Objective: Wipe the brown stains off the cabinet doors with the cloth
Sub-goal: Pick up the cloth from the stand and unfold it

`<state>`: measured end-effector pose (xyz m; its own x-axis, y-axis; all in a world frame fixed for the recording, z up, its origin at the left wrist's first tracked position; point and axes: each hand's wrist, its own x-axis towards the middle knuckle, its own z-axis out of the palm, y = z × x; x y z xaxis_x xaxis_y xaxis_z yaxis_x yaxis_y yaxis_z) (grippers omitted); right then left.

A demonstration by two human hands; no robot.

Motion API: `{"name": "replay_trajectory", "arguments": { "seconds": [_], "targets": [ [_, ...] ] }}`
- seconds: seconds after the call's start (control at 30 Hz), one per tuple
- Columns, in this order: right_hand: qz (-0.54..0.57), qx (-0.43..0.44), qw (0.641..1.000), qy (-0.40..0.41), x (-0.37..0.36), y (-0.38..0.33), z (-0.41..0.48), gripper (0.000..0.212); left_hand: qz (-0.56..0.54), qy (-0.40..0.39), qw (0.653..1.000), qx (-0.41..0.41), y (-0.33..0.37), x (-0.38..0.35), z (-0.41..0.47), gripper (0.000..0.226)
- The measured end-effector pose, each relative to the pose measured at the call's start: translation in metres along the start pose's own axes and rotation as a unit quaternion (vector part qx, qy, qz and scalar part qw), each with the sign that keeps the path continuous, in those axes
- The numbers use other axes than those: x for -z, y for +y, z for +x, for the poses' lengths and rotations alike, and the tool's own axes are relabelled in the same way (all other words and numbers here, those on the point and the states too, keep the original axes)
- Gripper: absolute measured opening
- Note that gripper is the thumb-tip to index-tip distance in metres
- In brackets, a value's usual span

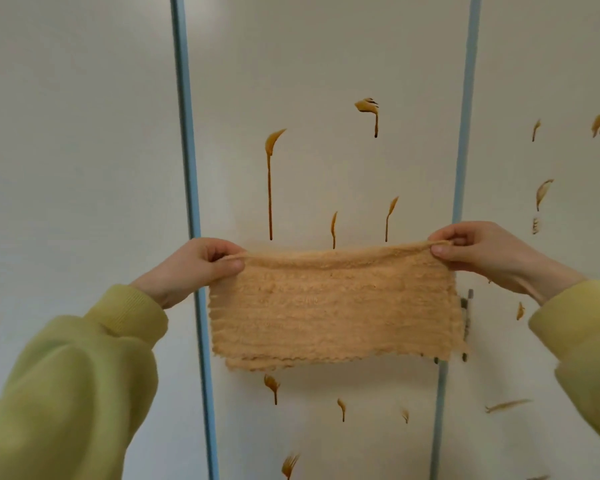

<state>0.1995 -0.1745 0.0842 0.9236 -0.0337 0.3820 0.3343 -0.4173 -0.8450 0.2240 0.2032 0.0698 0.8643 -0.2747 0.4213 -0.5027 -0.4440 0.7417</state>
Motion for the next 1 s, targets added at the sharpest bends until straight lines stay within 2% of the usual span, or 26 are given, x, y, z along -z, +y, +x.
{"name": "replay_trajectory", "arguments": {
  "seconds": [0.2,0.33,0.47,0.57,0.63,0.7,0.8,0.9,1.0],
  "targets": [
    [-0.055,0.014,0.998,-0.030,-0.009,0.003,0.025,0.009,0.088,-0.002,0.996,0.008,-0.005,0.011,0.018,0.015],
    [-0.083,0.031,0.996,-0.019,-0.012,-0.002,0.046,0.006,0.155,-0.034,0.987,0.030,-0.008,0.019,0.035,0.011],
    [-0.060,0.067,0.996,0.004,-0.009,-0.008,0.066,0.007,0.132,-0.020,0.991,0.011,-0.008,0.035,0.054,0.016],
    [-0.158,0.042,0.986,-0.046,-0.016,0.000,0.076,0.006,0.161,-0.074,0.984,0.001,-0.010,0.041,0.065,0.038],
    [-0.126,0.040,0.991,-0.024,-0.014,0.001,0.082,0.005,0.137,-0.072,0.988,-0.009,-0.013,0.048,0.071,0.055],
    [-0.080,0.045,0.996,0.015,-0.010,0.002,0.088,0.004,0.098,-0.066,0.993,-0.028,-0.017,0.054,0.082,0.060],
    [-0.058,0.044,0.997,0.031,-0.011,0.001,0.096,0.004,0.018,-0.079,0.996,-0.031,-0.014,0.057,0.093,0.074],
    [-0.051,0.036,0.997,0.047,-0.009,0.002,0.102,0.003,-0.090,-0.104,0.990,-0.018,-0.013,0.058,0.104,0.069],
    [-0.041,0.033,0.997,0.051,-0.004,0.000,0.106,0.003,-0.153,-0.115,0.981,-0.020,-0.012,0.057,0.109,0.066]
  ]
}}
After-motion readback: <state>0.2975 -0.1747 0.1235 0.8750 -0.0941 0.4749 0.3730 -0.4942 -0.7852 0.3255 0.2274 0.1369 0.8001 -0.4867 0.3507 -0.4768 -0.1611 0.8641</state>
